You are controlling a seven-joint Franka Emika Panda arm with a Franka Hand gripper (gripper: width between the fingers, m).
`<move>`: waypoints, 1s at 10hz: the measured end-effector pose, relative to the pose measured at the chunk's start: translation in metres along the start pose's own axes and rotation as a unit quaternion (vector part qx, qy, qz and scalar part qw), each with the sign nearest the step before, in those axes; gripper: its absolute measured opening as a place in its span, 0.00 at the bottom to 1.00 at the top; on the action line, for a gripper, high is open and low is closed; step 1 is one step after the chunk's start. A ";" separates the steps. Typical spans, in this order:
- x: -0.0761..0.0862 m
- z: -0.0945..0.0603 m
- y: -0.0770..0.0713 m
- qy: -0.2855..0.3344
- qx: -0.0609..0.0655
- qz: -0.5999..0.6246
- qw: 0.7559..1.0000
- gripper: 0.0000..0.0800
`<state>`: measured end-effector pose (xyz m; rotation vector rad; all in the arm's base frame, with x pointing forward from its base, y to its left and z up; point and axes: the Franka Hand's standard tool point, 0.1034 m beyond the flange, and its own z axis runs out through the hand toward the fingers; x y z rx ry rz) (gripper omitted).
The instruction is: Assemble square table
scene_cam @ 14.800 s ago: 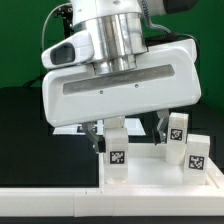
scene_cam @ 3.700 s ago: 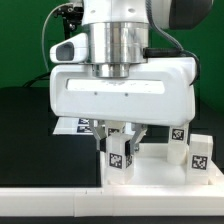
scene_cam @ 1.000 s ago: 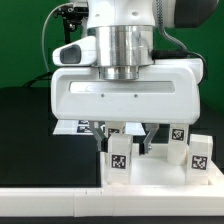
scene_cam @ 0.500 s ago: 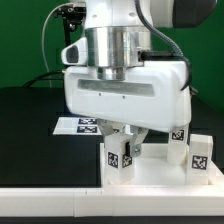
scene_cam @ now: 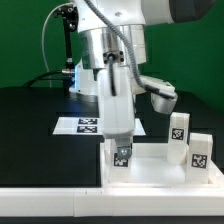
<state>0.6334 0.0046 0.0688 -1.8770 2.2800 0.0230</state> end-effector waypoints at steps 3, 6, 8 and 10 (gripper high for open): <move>0.000 0.000 0.000 0.000 0.000 0.029 1.000 0.37; 0.001 -0.024 -0.010 -0.008 0.017 0.007 1.000 0.77; -0.002 -0.050 -0.017 -0.016 0.033 -0.002 0.999 0.80; -0.005 -0.051 -0.018 -0.016 0.034 -0.004 0.999 0.81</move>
Offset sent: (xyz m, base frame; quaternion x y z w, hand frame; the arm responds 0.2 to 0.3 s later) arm 0.0000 0.0000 0.0000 0.0000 0.0000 0.0000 1.0000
